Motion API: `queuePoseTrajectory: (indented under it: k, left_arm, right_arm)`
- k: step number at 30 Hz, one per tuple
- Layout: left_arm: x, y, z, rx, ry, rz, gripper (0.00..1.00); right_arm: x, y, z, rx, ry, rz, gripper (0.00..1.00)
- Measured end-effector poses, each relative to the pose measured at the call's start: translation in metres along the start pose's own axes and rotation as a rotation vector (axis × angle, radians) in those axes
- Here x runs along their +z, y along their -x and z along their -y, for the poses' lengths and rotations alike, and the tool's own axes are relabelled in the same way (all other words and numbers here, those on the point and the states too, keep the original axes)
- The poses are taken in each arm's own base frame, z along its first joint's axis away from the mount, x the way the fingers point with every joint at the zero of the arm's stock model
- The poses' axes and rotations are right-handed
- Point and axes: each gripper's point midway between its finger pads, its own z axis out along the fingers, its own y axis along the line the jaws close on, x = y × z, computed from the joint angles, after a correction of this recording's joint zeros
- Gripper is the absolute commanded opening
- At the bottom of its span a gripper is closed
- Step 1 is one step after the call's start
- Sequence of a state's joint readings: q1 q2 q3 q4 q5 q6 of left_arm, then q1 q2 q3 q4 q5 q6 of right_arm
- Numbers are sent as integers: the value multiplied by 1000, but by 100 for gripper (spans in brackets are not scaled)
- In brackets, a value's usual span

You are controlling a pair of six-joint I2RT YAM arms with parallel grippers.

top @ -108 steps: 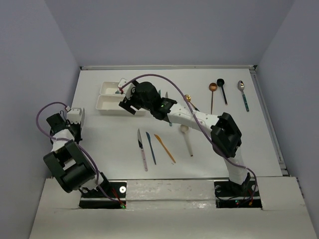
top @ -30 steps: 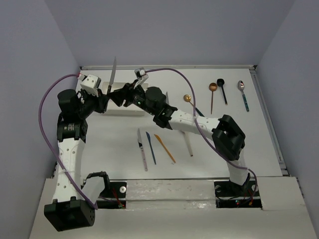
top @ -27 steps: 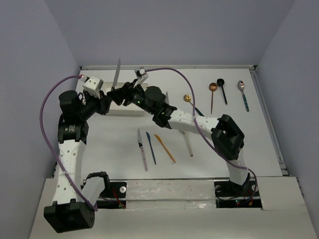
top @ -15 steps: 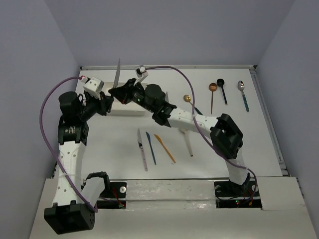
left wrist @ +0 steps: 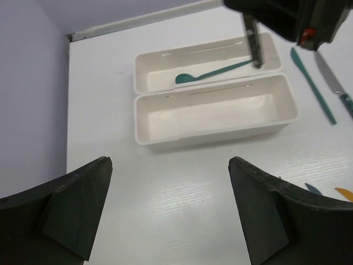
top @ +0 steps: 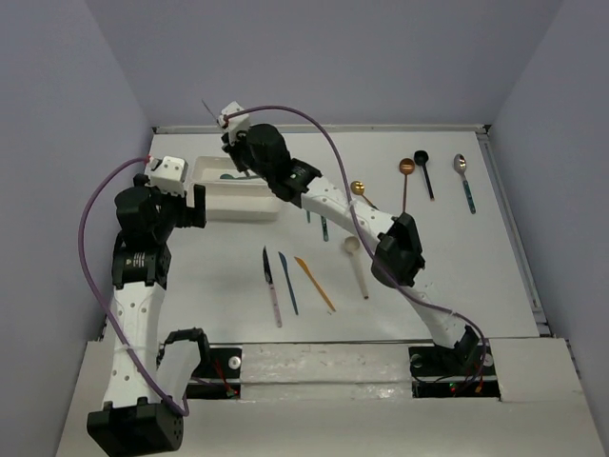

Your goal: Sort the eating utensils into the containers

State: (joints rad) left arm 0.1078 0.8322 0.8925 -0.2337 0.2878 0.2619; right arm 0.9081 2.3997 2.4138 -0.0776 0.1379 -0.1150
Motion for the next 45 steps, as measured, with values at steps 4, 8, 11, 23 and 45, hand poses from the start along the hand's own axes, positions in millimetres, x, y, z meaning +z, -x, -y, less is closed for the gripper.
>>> queuePoseTrajectory:
  k: [4,8,11,23,45]
  left_arm:
    - [-13,-20,-18,4,119,-37,99]
    - [-27,-22,-36,1,216,-27,99]
    - [-31,-21,-41,-2,240,-17,99]
    - [-28,-26,-39,-3,222,-30,99]
    - [-25,-31,-35,2,194,-35,99]
  right_arm:
    - [5,-50,33,-234,-63,-138,0]
    - [8,-105,37,-400,-26,-275,0]
    - [7,-141,33,-488,16,-358,0]
    - [11,-175,5,-570,93,-413,0]
    - [6,-185,-13,-593,96,-440,56]
